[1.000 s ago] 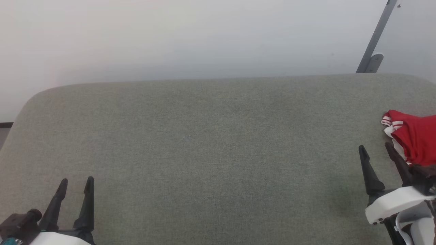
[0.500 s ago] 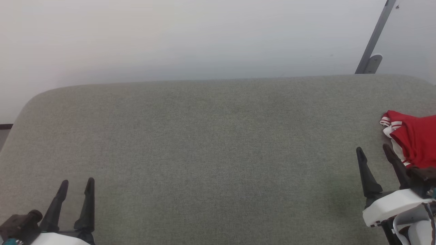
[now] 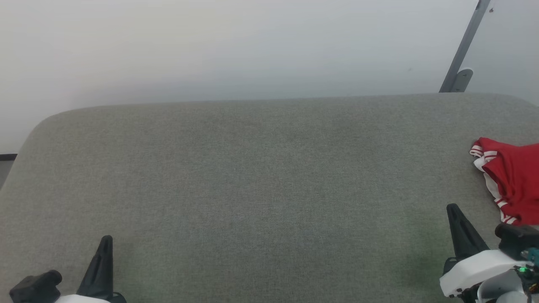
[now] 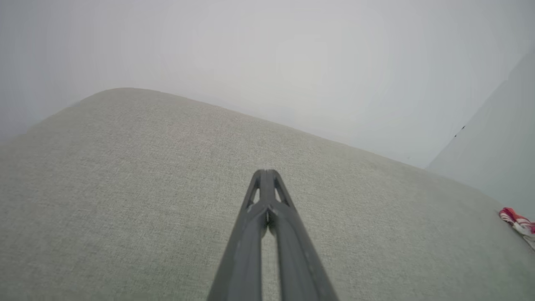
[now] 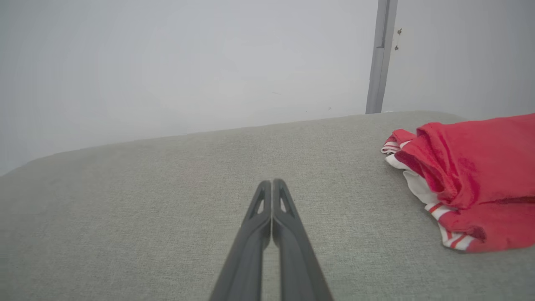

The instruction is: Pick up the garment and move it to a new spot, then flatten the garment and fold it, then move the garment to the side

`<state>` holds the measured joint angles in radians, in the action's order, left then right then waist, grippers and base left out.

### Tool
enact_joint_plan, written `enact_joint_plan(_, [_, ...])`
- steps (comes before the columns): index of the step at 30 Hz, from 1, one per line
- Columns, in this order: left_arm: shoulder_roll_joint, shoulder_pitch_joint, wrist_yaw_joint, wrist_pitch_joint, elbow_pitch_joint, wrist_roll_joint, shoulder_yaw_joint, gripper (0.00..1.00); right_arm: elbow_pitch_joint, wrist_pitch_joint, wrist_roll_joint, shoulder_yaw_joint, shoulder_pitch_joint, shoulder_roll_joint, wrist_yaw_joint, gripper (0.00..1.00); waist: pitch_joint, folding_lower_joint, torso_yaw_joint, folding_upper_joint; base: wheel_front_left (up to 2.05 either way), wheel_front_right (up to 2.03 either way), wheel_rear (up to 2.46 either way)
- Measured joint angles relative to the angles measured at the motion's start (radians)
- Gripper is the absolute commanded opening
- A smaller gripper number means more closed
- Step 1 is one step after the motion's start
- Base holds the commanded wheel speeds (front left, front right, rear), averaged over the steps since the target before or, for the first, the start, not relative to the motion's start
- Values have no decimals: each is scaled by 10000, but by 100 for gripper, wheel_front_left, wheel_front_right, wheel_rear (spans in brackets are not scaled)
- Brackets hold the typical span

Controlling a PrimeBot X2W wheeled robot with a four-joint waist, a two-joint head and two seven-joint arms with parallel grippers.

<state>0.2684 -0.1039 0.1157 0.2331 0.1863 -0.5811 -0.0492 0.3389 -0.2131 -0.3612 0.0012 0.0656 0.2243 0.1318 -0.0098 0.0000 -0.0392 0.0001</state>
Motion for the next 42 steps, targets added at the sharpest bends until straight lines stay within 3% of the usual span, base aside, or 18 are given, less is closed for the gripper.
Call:
enact_joint_plan(21, [-598, 501, 31, -970, 150, -2920, -173, 0, -228, 907, -3505, -313, 24, -462, -2, 0, 24, 0, 73, 0, 0, 0, 0])
enact_joint_plan(42, [-1083, 909, 36, -1703, 291, -5012, -305, 0, -437, 1611, -6130, -552, 123, -844, -2, 0, 47, 0, 140, 0, 0, 0, 0])
